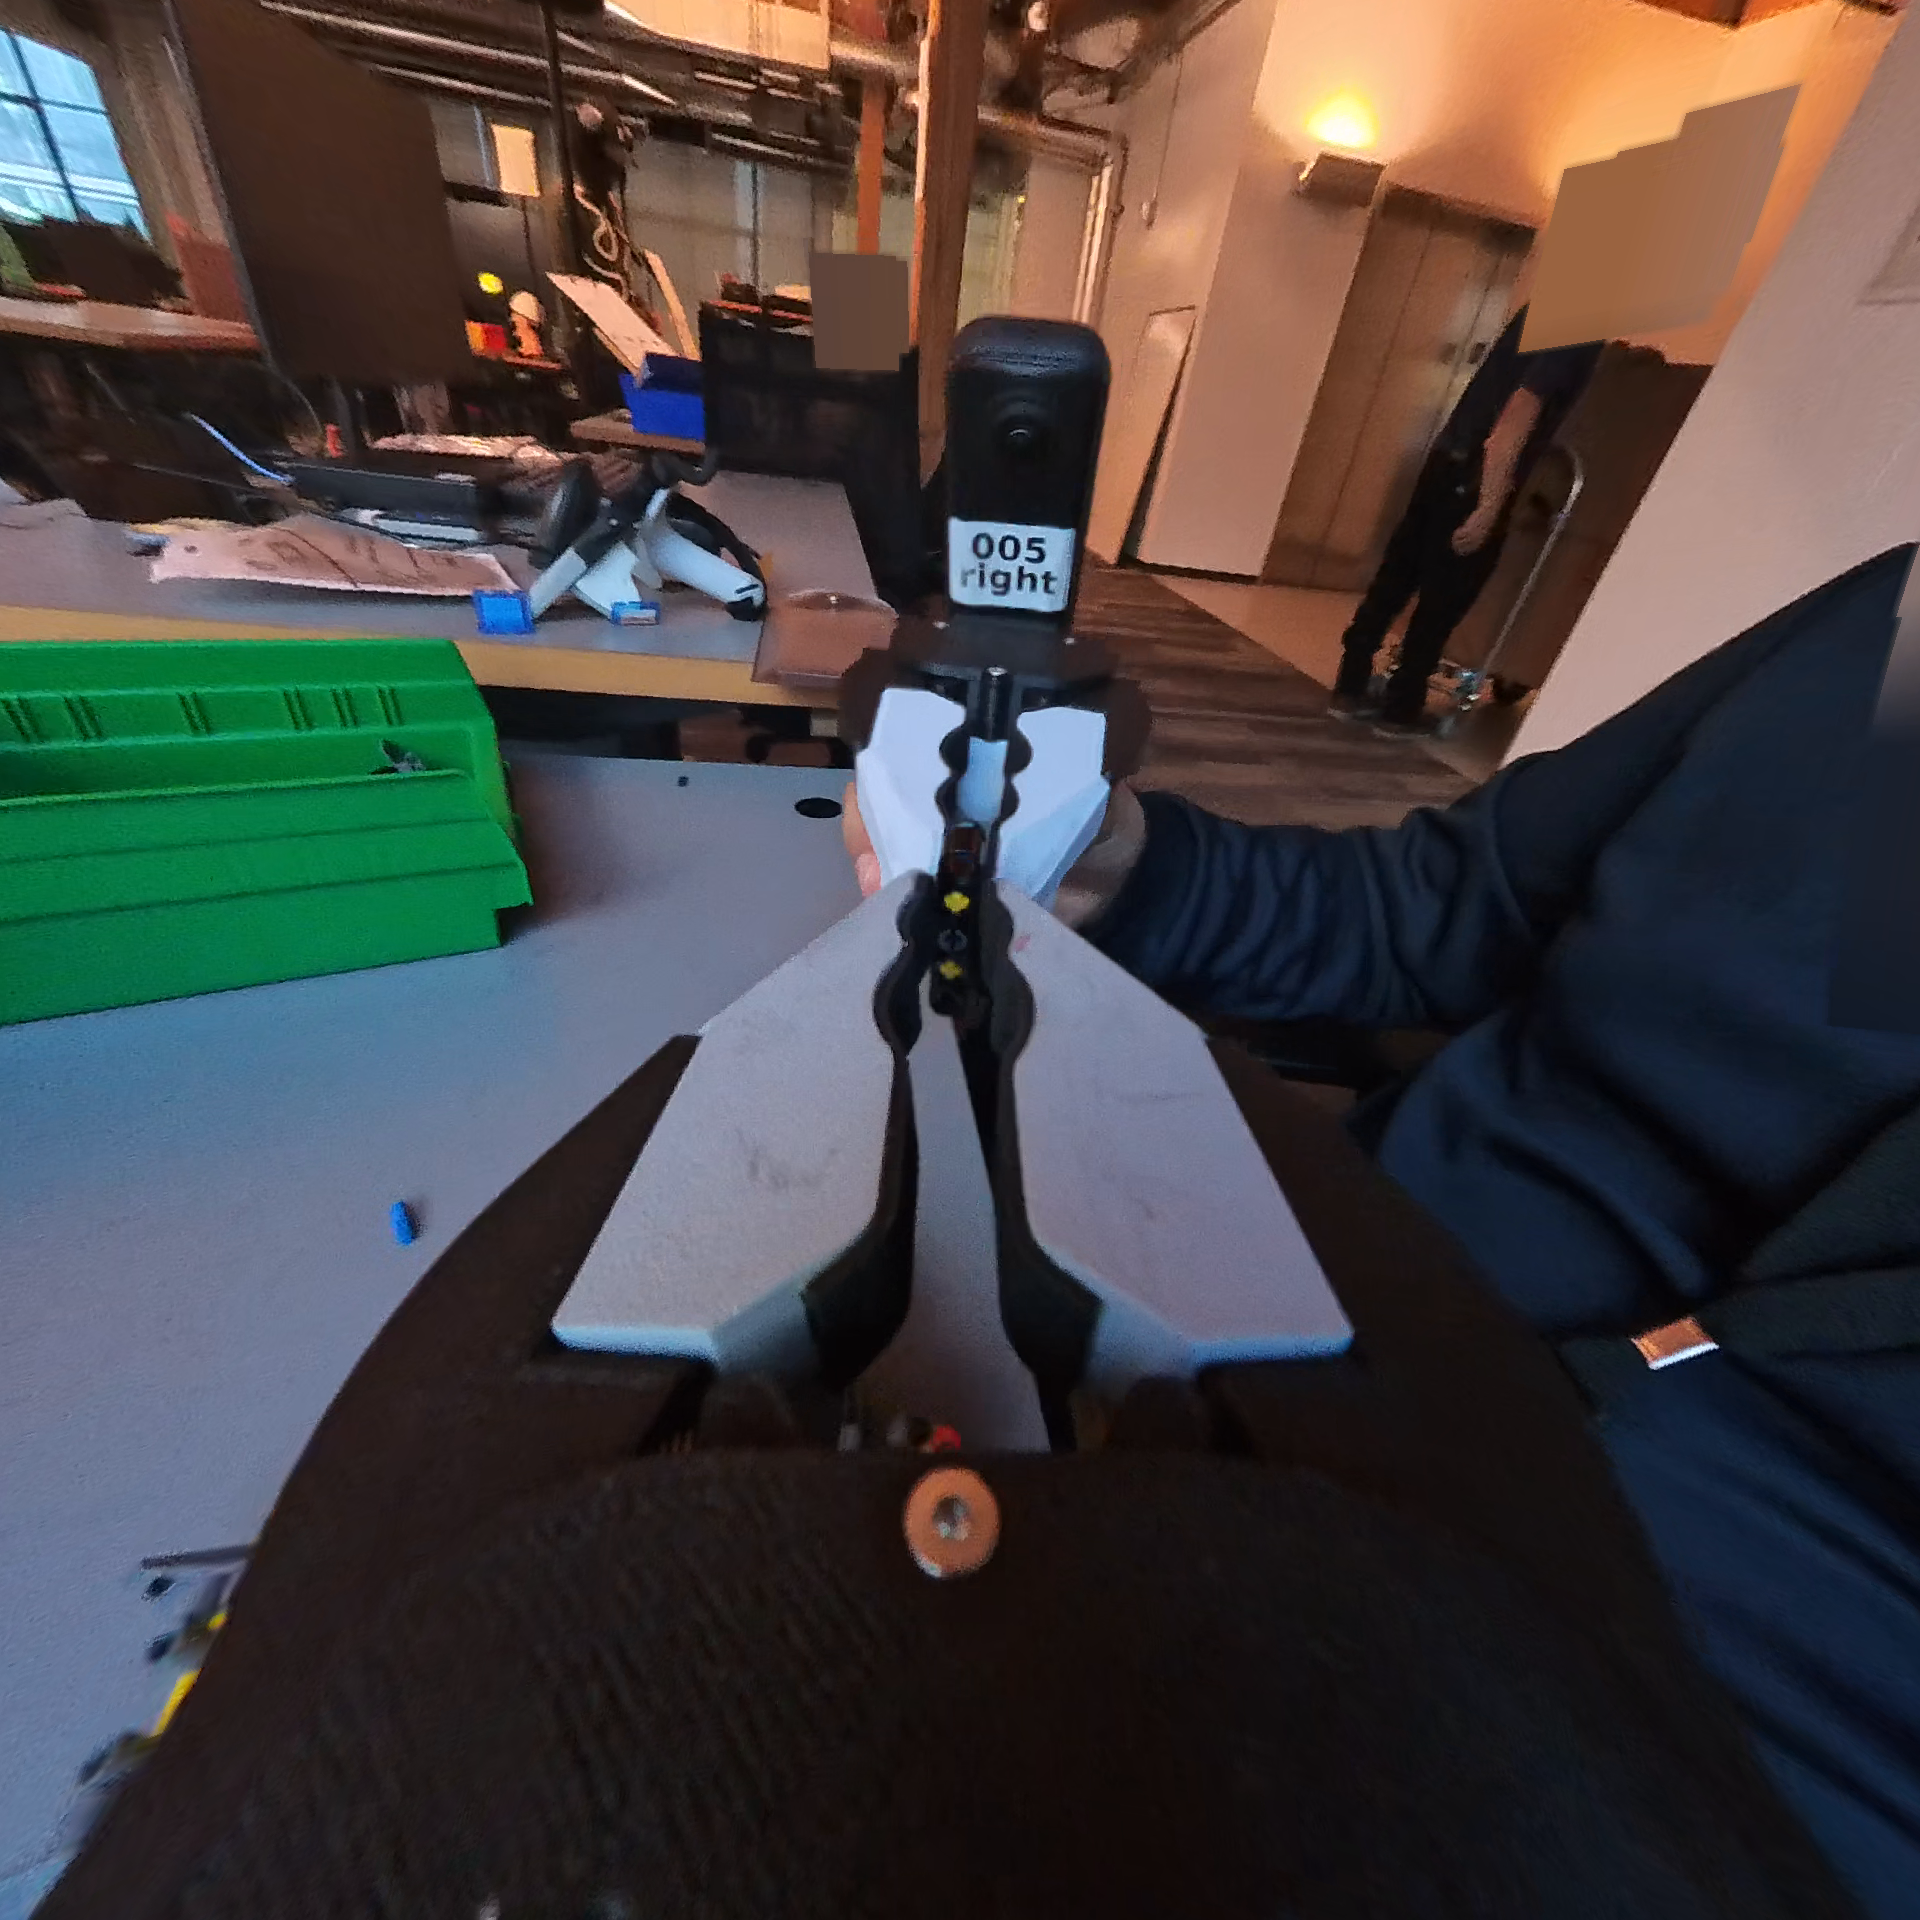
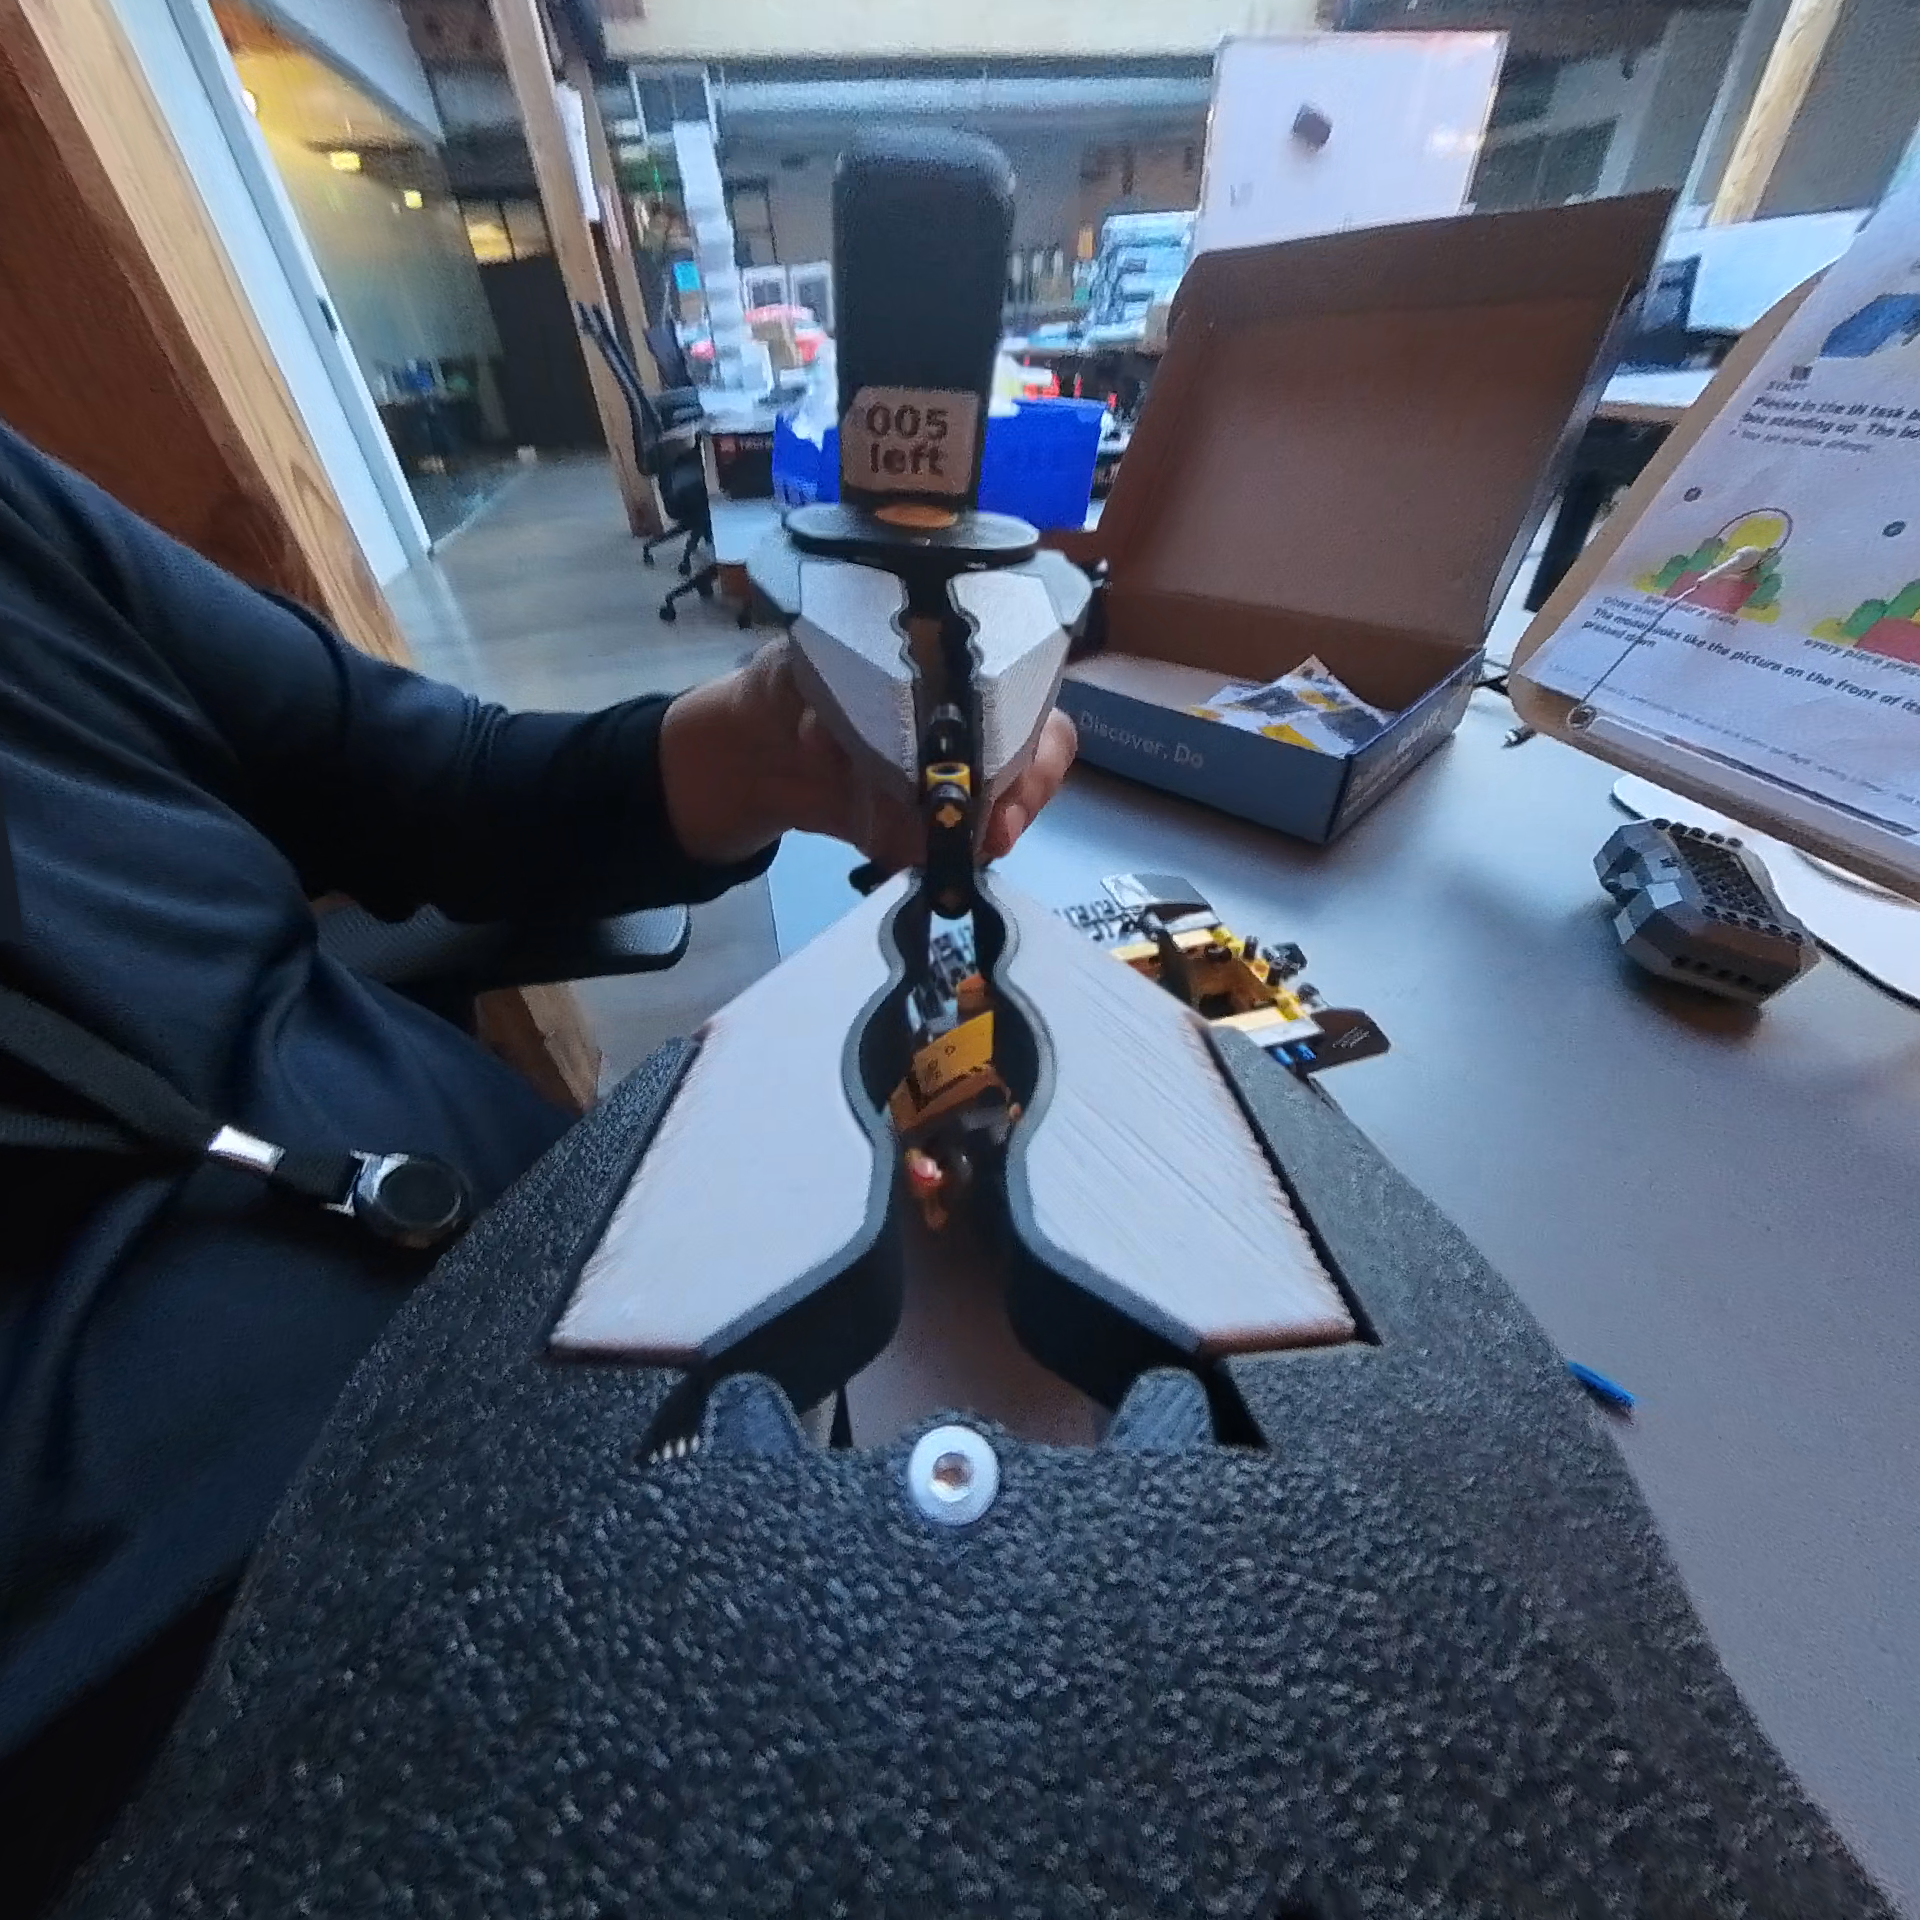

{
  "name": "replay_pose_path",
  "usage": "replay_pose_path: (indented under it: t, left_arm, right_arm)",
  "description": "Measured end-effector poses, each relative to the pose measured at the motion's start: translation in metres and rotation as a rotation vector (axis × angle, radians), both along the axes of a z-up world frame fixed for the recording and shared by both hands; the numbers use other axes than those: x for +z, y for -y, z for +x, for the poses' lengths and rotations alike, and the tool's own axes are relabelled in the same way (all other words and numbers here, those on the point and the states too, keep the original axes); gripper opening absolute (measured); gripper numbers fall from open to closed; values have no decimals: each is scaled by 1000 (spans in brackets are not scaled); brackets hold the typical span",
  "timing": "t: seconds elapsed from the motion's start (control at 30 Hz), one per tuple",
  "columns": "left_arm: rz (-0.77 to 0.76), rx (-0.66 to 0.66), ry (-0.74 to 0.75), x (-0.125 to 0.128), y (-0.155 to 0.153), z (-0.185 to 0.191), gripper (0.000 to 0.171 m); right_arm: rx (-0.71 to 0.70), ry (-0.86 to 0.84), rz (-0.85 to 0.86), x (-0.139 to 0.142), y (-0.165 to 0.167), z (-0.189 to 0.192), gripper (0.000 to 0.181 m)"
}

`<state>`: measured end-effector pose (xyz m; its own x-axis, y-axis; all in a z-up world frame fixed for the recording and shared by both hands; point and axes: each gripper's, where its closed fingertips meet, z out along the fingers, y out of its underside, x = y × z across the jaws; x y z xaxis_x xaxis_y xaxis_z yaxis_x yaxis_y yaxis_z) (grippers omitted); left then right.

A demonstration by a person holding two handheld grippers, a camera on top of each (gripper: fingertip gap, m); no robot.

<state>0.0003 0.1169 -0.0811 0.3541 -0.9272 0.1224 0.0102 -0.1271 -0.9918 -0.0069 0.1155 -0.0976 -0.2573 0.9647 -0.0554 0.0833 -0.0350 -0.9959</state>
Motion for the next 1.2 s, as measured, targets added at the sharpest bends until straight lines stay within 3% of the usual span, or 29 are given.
replay_pose_path:
  t: [0.27,0.5,0.83,1.0,1.2]
  left_arm:
    - [126,23,-185,-12,5,5,5]
    - [80,-10,-237,-23,8,7,5]
    - [135,-12,-229,-21,12,18,10]
    - [256,129,-305,-20,1,13,5]
    - [400,375,-426,-20,-19,0,6]
  right_arm:
    - [38,-22,-12,3,5,2,6]
    - [63,-12,11,6,8,6,12]
    - [56,-14,80,6,13,6,6]
    - [-34,16,108,6,6,4,5]
    - [-328,113,438,1,-17,0,6]
